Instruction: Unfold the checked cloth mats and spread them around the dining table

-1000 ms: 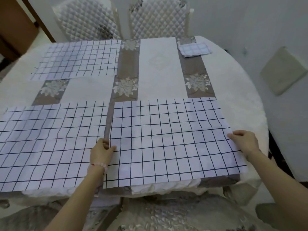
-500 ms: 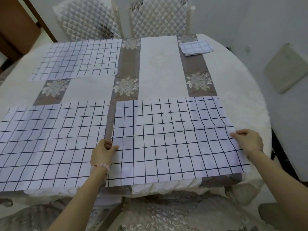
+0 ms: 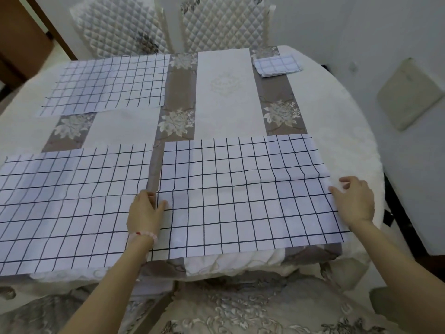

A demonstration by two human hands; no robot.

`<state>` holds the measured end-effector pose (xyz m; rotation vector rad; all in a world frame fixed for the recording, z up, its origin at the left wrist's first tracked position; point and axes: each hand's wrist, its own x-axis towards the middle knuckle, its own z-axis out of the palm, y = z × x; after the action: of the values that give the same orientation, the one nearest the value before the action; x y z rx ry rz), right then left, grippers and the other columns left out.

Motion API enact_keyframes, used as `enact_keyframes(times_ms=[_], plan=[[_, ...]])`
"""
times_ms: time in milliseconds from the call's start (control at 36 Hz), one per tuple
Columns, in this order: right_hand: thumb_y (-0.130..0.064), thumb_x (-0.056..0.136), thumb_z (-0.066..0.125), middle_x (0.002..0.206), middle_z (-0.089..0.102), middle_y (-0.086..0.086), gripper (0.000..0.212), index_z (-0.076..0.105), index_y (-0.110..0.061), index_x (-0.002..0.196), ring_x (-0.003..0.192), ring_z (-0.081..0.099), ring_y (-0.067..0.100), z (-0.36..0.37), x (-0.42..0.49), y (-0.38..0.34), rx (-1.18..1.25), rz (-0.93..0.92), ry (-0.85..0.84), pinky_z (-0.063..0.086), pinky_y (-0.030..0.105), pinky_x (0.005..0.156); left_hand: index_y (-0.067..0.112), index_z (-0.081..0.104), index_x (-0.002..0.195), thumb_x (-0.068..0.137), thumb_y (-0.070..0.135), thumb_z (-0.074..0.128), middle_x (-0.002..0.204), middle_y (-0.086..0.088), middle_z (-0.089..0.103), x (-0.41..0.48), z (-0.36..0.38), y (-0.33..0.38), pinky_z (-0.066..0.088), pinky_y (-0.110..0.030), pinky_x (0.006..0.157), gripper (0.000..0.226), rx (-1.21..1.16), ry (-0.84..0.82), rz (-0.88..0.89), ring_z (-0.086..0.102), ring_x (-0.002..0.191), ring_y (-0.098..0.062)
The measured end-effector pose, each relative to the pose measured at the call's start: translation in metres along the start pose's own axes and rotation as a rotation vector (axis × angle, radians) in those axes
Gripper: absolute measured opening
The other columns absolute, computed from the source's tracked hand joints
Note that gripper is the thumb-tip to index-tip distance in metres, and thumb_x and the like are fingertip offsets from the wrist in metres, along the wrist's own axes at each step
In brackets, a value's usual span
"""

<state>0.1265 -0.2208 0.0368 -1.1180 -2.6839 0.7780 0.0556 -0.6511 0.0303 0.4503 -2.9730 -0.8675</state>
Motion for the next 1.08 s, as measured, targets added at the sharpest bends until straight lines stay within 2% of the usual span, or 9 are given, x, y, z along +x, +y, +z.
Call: enact_keyframes(times_ms=[111,250,333,444,500,583,694,972,1083], plan=[[-0.014,0.088,0.059,0.118,0.057,0.016,0.028,0.062,-0.007,0.115,0.108,0.048,0.034,0.004,-0.024,0.006,-0.13,-0.29,-0.006,0.043,0.039,0.086,0.001,0.066,0.1,0.078,0.002,0.068,0.104,-0.019,0.062,0.003,0.007,0.007,0.051,-0.044,0.073,0.022,0.181,0.081,0.451,0.058,0.089,-0.038],[-0.009,0.089,0.058,0.128,0.059,0.012,0.034,0.061,-0.005,0.122,0.119,0.052,0.029,0.021,-0.051,0.027,-0.134,-0.433,-0.166,0.039,0.033,0.1,0.002,0.062,0.114,0.082,0.003,0.064,0.119,-0.016,0.061,0.019,0.024,0.023,0.049,-0.042,0.09,0.032,0.219,-0.157,0.671,0.06,0.108,-0.035],[-0.016,0.092,0.056,0.142,0.048,0.005,0.041,0.053,-0.009,0.133,0.133,0.043,0.022,0.026,-0.057,0.041,-0.136,-0.47,-0.237,0.032,0.031,0.109,0.006,0.053,0.128,0.09,0.019,0.057,0.133,-0.012,0.055,0.024,0.029,0.029,0.042,-0.041,0.101,0.04,0.231,-0.256,0.613,0.053,0.121,-0.033],[-0.037,0.096,0.041,0.148,0.035,-0.003,0.052,0.042,-0.013,0.141,0.138,0.032,0.017,0.024,-0.058,0.053,-0.215,-0.569,-0.258,0.032,0.039,0.11,0.013,0.03,0.146,0.09,0.049,0.051,0.156,0.001,0.024,0.033,0.03,0.028,0.02,-0.039,0.117,0.07,0.344,-0.394,0.543,0.024,0.143,-0.019],[-0.046,0.092,0.026,0.148,0.024,-0.008,0.06,0.034,-0.016,0.144,0.138,0.022,0.01,0.023,-0.058,0.056,-0.263,-0.597,-0.278,0.028,0.037,0.111,0.018,0.016,0.151,0.086,0.06,0.047,0.159,0.008,0.009,0.036,0.029,0.027,0.011,-0.041,0.12,0.083,0.441,-0.469,0.52,0.011,0.147,-0.013],[-0.042,0.095,0.028,0.149,0.01,-0.013,0.056,0.023,-0.021,0.147,0.141,0.011,0.006,0.02,-0.058,0.06,-0.299,-0.569,-0.337,0.016,0.032,0.115,0.024,0.002,0.151,0.083,0.068,0.043,0.159,0.014,-0.004,0.039,0.028,0.028,0.004,-0.042,0.12,0.091,0.51,-0.525,0.485,0.001,0.147,-0.009],[-0.041,0.098,0.027,0.15,0.004,-0.016,0.051,0.011,-0.028,0.145,0.143,0.009,0.007,0.014,-0.06,0.064,-0.323,-0.541,-0.383,0.011,0.032,0.117,0.026,-0.002,0.151,0.082,0.07,0.042,0.158,0.015,-0.008,0.041,0.026,0.032,0.003,-0.043,0.12,0.093,0.532,-0.548,0.466,-0.003,0.147,-0.008],[-0.031,0.1,0.036,0.147,0.001,-0.02,0.052,0.016,-0.025,0.148,0.146,0.006,0.009,0.006,-0.063,0.054,-0.271,-0.472,-0.456,0.006,0.032,0.118,0.023,-0.003,0.151,0.083,0.068,0.042,0.158,0.013,-0.009,0.041,0.025,0.035,0.003,-0.044,0.12,0.093,0.536,-0.569,0.458,-0.003,0.147,-0.009],[-0.021,0.098,0.045,0.145,0.009,-0.021,0.054,0.023,-0.026,0.147,0.145,0.014,0.009,-0.007,-0.06,0.048,-0.071,-0.393,-0.531,0.008,0.027,0.117,0.022,0.001,0.151,0.086,0.062,0.044,0.16,0.008,-0.004,0.04,0.021,0.038,0.004,-0.044,0.12,0.087,0.505,-0.576,0.466,-0.001,0.148,-0.013]])
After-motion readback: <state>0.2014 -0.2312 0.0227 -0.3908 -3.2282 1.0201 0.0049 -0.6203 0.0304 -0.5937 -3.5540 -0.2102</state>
